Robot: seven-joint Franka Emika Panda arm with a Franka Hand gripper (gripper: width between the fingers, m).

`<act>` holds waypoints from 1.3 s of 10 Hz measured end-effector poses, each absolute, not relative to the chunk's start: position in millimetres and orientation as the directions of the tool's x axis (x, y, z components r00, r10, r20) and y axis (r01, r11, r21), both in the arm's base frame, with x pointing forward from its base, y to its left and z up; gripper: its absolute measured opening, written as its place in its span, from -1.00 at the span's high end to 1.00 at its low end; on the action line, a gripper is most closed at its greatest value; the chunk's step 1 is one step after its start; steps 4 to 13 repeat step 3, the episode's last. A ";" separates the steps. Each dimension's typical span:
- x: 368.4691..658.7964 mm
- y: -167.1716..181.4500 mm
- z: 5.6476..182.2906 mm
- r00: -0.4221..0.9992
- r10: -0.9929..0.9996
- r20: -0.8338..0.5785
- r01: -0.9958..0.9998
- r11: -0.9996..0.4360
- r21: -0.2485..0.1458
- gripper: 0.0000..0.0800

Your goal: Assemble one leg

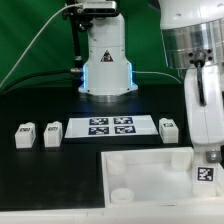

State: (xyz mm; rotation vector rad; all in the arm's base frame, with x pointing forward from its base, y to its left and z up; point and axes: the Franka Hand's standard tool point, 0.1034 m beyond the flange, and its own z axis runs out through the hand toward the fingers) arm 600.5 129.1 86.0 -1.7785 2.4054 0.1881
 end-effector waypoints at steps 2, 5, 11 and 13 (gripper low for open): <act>600.3 129.0 85.6 -0.289 -0.938 -0.189 -0.956 0.292 0.016 -0.62; 600.2 129.0 85.4 -0.289 -0.938 -0.189 -0.956 0.292 0.016 -0.62; 600.2 129.0 85.4 -0.289 -0.938 -0.189 -0.956 0.292 0.016 -0.62; 600.2 129.0 85.4 -0.289 -0.938 -0.189 -0.956 0.292 0.016 -0.62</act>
Offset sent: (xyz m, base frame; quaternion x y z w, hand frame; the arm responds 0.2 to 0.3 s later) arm 0.0000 0.0000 0.0000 0.0000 0.0000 0.0000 1.0000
